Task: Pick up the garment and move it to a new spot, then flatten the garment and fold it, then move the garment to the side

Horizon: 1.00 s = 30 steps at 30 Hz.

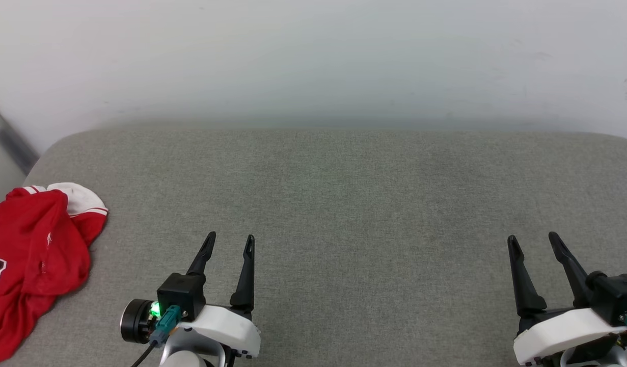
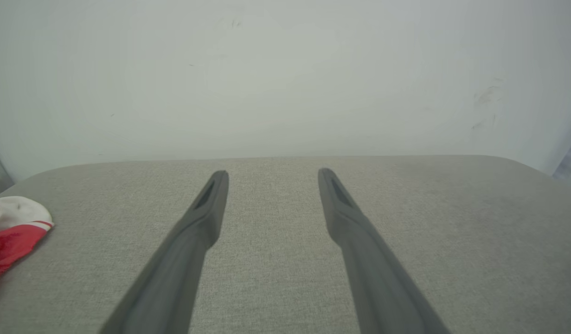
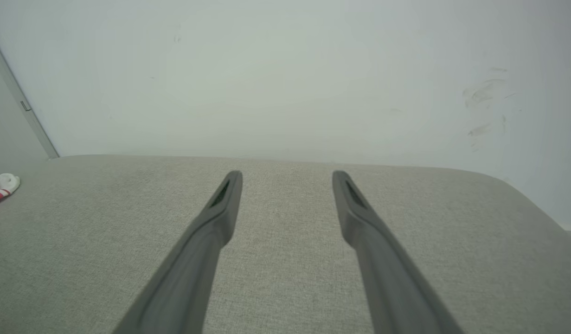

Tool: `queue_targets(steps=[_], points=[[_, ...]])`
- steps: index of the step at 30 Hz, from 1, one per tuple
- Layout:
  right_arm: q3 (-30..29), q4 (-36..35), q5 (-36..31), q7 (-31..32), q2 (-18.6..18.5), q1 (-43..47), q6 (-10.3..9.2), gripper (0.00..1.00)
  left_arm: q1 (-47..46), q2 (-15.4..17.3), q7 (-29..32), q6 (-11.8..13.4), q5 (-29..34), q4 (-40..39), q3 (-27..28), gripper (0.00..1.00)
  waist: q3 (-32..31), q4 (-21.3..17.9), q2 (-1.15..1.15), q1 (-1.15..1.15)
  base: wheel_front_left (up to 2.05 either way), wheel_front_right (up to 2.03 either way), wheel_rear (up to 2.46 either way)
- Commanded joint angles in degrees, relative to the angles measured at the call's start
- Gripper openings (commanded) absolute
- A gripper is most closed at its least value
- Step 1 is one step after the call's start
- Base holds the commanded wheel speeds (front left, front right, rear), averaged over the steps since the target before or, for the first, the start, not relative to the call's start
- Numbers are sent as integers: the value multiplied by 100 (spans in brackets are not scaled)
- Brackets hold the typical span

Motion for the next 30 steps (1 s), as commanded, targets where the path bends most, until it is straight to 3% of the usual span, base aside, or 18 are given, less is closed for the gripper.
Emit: queue_targets(steps=[1,16,30], points=[[-1,19,21,-26,17,45,-2,100,-40,-5,-15,-19,-33,15,3,100,-1,7,0,0,0,0,0],[11,38,56,-53,-37,-5,-2,100,-98,-8,-16,41,-186,124,-24,100,26,190,0,0,0,0,0],[246,-318,27,58,-110,-12,-2,100,-106,-8,-15,179,-362,24,260,100,138,1545,0,0,0,0,0]])
